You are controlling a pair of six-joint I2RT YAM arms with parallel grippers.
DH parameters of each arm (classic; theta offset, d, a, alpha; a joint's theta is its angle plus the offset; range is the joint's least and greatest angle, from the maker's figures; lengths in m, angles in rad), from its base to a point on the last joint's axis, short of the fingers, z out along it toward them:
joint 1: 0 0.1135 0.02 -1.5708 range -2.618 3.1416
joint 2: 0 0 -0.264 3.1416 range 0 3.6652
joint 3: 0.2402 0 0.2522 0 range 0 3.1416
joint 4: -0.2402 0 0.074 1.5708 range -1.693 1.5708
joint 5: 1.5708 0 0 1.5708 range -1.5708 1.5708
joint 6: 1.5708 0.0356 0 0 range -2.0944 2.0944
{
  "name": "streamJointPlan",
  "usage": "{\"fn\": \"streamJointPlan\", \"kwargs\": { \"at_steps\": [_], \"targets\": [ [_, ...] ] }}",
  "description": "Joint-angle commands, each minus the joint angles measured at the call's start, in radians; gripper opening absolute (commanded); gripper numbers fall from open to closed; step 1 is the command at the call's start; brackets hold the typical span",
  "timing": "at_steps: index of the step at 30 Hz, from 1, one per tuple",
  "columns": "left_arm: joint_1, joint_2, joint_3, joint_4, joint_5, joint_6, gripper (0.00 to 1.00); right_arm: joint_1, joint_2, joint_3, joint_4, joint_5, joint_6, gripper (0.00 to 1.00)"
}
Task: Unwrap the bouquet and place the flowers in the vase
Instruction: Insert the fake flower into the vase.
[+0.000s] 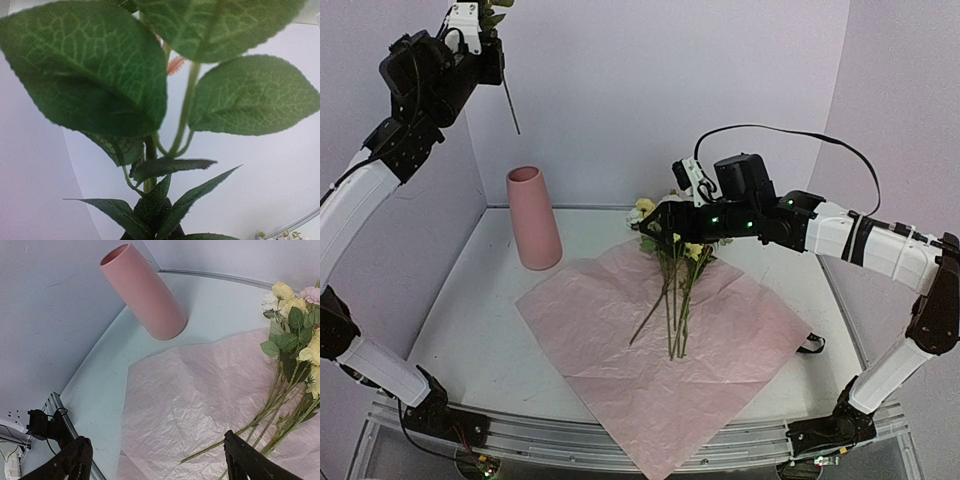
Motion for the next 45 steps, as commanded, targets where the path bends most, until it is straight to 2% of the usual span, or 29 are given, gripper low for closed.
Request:
{"fn": "streamJointPlan", "kwargs": {
  "at_steps": [1, 21, 39, 45],
  "targets": [
    [0.001, -0.024, -0.050, 0.091, -0.035, 0.031, 0.00, 0.002, -0.016, 0.029, 0.002, 0.021, -0.012, 0.92],
    [0.010, -0.003, -0.296, 0.130, -0.094, -0.046, 0.00, 0.001, -0.048, 0.007, -0.012, 0.034, -0.035, 0.92],
    [0.083, 0.079, -0.370, 0.121, -0.123, -0.210, 0.03, -0.001, -0.056, -0.003, -0.018, 0.030, -0.032, 0.92],
    [0.099, 0.137, -0.324, 0.062, -0.116, -0.243, 0.07, 0.000, -0.069, -0.020, -0.018, 0.030, -0.028, 0.92]
  ]
}}
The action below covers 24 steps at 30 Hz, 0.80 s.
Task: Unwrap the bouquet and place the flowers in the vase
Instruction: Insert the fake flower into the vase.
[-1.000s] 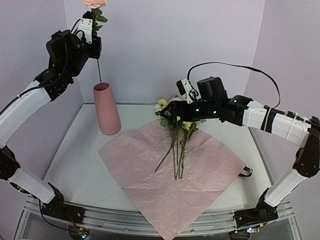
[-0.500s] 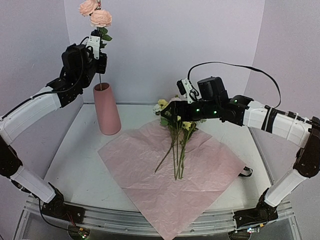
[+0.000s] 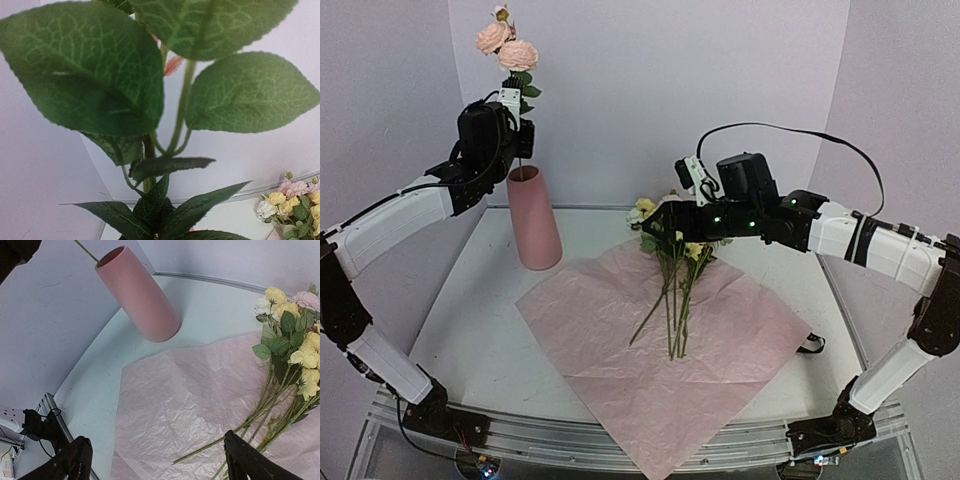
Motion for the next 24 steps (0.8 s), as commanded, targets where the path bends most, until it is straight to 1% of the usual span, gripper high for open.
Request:
{"fn": "streamJointPlan", "kwargs": {
  "at_steps": [1, 6, 9, 10, 13, 15, 16, 18, 20, 24],
  "targets": [
    [0.014, 0.049, 0.049, -0.035, -0.006, -0.053, 0.07, -0.001, -0.056, -0.018, -0.005, 0.001, -0.001, 0.92],
    [0.025, 0.090, 0.100, -0.100, -0.012, -0.095, 0.12, 0.000, -0.063, -0.026, -0.005, -0.002, 0.002, 0.92],
    [0.036, 0.121, 0.145, -0.173, -0.014, -0.126, 0.19, 0.000, -0.067, -0.031, -0.005, -0.006, 0.004, 0.92],
    [0.039, 0.134, 0.168, -0.194, -0.022, -0.138, 0.28, 0.000, -0.068, -0.031, -0.005, -0.006, 0.004, 0.92],
    [0.047, 0.159, 0.221, -0.264, -0.041, -0.170, 0.49, -0.001, -0.073, -0.033, -0.004, -0.007, 0.003, 0.92],
    [0.048, 0.166, 0.244, -0.290, -0.048, -0.184, 0.60, 0.000, -0.075, -0.034, -0.006, -0.007, 0.004, 0.92],
    [0.048, 0.165, 0.250, -0.295, -0.045, -0.188, 0.63, 0.000, -0.075, -0.034, -0.006, -0.008, 0.003, 0.92],
    [0.048, 0.156, 0.257, -0.306, -0.042, -0.196, 0.69, 0.000, -0.076, -0.036, -0.008, -0.007, 0.006, 0.92],
    [0.048, 0.147, 0.257, -0.321, -0.036, -0.208, 0.72, 0.000, -0.075, -0.039, -0.008, -0.009, 0.008, 0.92],
    [0.050, 0.132, 0.256, -0.372, -0.040, -0.250, 0.74, 0.000, -0.069, -0.039, -0.008, -0.017, 0.017, 0.92]
  ]
}}
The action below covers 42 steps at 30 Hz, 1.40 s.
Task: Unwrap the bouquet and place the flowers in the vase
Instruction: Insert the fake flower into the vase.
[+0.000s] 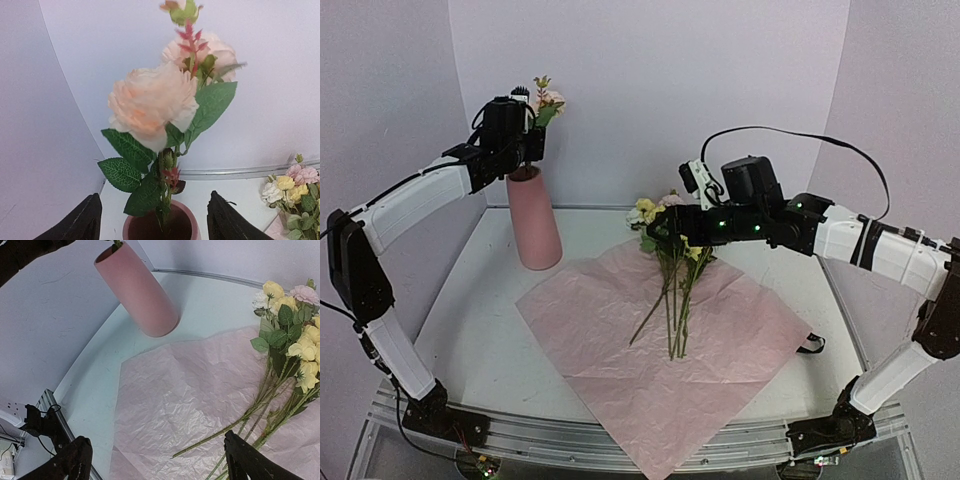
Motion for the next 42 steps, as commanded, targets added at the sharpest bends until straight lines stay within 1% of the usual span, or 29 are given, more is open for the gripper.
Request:
{"fn": "streamJointPlan", "kwargs": {
  "at_steps": [1, 6, 10, 12, 15, 18, 20, 23, 27, 30, 35, 37, 42],
  "targets": [
    [0.003, -0.047, 0.039, -0.080, -0.022, -0.073, 0.75, -0.001, -0.033, -0.002, 0.000, -0.016, 0.016, 0.92],
    [0.003, -0.112, 0.014, -0.147, 0.016, -0.139, 0.77, 0.001, -0.016, 0.002, -0.010, 0.009, 0.030, 0.92],
    [0.003, -0.173, 0.004, -0.231, 0.135, -0.212, 0.78, 0.000, 0.020, 0.025, -0.056, 0.087, 0.069, 0.91],
    [0.003, -0.205, -0.010, -0.267, 0.195, -0.249, 0.78, -0.002, 0.038, 0.039, -0.098, 0.129, 0.096, 0.89],
    [0.003, -0.255, -0.045, -0.296, 0.302, -0.292, 0.79, -0.005, 0.056, 0.047, -0.127, 0.175, 0.132, 0.83],
    [0.003, -0.302, -0.087, -0.306, 0.458, -0.312, 0.79, -0.014, 0.073, 0.046, -0.175, 0.243, 0.172, 0.73],
    [0.003, -0.327, -0.122, -0.313, 0.541, -0.342, 0.79, -0.029, 0.084, 0.037, -0.201, 0.262, 0.209, 0.65],
    [0.001, -0.355, -0.183, -0.314, 0.663, -0.396, 0.78, -0.050, 0.104, 0.019, -0.211, 0.247, 0.262, 0.58],
    [-0.001, -0.349, -0.275, -0.312, 0.777, -0.492, 0.75, -0.061, 0.158, 0.021, -0.215, 0.204, 0.314, 0.53],
    [-0.012, -0.307, -0.335, -0.310, 0.860, -0.528, 0.73, -0.061, 0.211, 0.036, -0.218, 0.162, 0.350, 0.49],
    [-0.059, -0.220, -0.365, -0.310, 0.901, -0.548, 0.73, -0.061, 0.283, 0.050, -0.225, 0.146, 0.407, 0.44],
    [-0.087, -0.184, -0.360, -0.310, 0.896, -0.543, 0.73, -0.061, 0.308, 0.059, -0.229, 0.145, 0.417, 0.42],
    [-0.165, -0.090, -0.356, -0.303, 0.857, -0.521, 0.72, -0.061, 0.365, 0.091, -0.235, 0.133, 0.427, 0.42]
  ]
}}
